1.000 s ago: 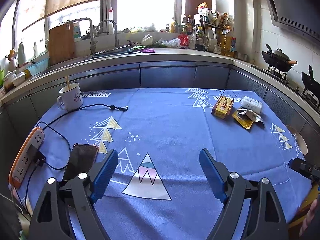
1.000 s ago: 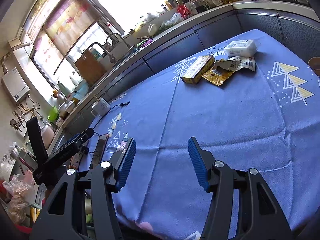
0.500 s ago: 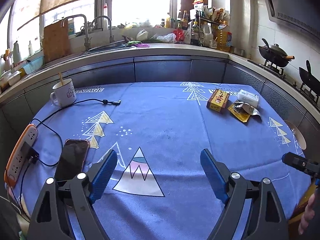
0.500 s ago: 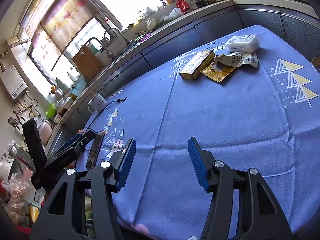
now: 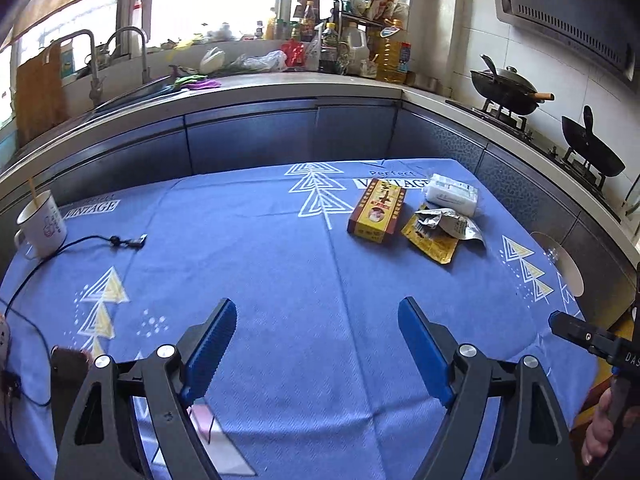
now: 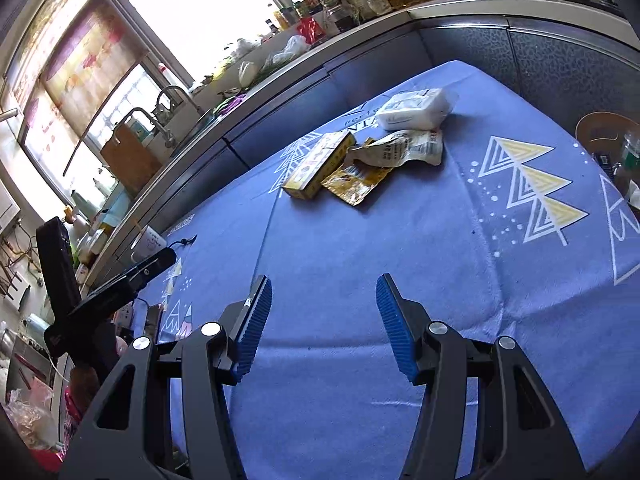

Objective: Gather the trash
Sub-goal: 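Grasp the yellow-red box with the left tool while the right tool grasps the white-silver wrapper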

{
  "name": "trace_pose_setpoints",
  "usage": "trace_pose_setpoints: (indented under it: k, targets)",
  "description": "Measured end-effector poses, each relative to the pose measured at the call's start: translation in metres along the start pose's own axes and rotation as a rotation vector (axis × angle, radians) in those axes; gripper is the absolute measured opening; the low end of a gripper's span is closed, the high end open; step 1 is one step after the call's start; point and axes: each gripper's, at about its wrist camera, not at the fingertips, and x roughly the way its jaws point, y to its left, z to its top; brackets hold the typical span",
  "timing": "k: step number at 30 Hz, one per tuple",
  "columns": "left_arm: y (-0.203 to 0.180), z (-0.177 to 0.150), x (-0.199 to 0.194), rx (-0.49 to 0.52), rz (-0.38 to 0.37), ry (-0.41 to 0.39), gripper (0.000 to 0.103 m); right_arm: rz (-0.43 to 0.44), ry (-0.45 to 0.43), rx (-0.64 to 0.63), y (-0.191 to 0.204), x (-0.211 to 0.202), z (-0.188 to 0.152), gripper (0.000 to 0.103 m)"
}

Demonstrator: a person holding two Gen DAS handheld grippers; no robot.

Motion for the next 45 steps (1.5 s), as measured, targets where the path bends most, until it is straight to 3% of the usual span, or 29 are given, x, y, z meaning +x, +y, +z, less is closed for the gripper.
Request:
trace_pose_setpoints:
  k: [4, 8, 14, 19, 22, 28, 30, 32, 35, 40, 42, 43, 44, 45]
  targets:
    - [-0.017, 0.029, 0.039, 0.04, -0.064, 0.04, 0.082, -0.031, -0.018, 0.023, -0.018, 0.01, 0.023, 0.055]
    - [-0.032, 0.053, 0.079, 0.065, -0.081, 0.076, 0.083, -0.045, -0.036, 0.072, -0.04, 0.026, 0.053, 0.055]
    - [-0.054, 0.081, 0.133, 0.098, -0.072, 0.1, 0.088, 0.051, 0.019, 0.279, -0.091, 0.066, 0.096, 0.055]
    - [-0.062, 0.091, 0.173, 0.101, -0.053, 0.139, 0.086, 0.188, 0.099, 0.504, -0.121, 0.099, 0.097, 0.055]
    - [-0.063, 0.091, 0.188, 0.108, -0.05, 0.155, 0.077, 0.212, 0.12, 0.586, -0.13, 0.122, 0.097, 0.05]
    - [-0.059, 0.084, 0.201, 0.075, -0.105, 0.168, 0.064, 0.163, 0.018, 0.601, -0.126, 0.143, 0.111, 0.041]
    - [-0.06, 0.083, 0.198, 0.082, -0.109, 0.162, 0.06, 0.14, 0.006, 0.603, -0.126, 0.15, 0.111, 0.029]
    - [-0.057, 0.08, 0.188, 0.067, -0.109, 0.14, 0.035, 0.154, 0.029, 0.62, -0.128, 0.162, 0.107, 0.001]
    - [-0.045, 0.072, 0.178, 0.019, -0.15, 0.167, 0.02, 0.167, 0.027, 0.611, -0.128, 0.162, 0.102, 0.0]
    - [-0.039, 0.061, 0.163, 0.008, -0.16, 0.17, 0.014, 0.186, 0.037, 0.593, -0.118, 0.146, 0.084, 0.003]
    - [-0.036, 0.061, 0.16, -0.01, -0.138, 0.171, 0.033, 0.167, 0.042, 0.566, -0.112, 0.139, 0.081, 0.009]
    - [-0.034, 0.063, 0.159, -0.028, -0.124, 0.171, 0.063, 0.146, 0.039, 0.542, -0.109, 0.136, 0.081, 0.024]
    - [-0.032, 0.065, 0.158, -0.043, -0.112, 0.161, 0.086, 0.121, 0.025, 0.515, -0.106, 0.133, 0.083, 0.036]
    - [-0.033, 0.068, 0.156, -0.053, -0.104, 0.136, 0.088, 0.1, 0.009, 0.488, -0.103, 0.129, 0.086, 0.041]
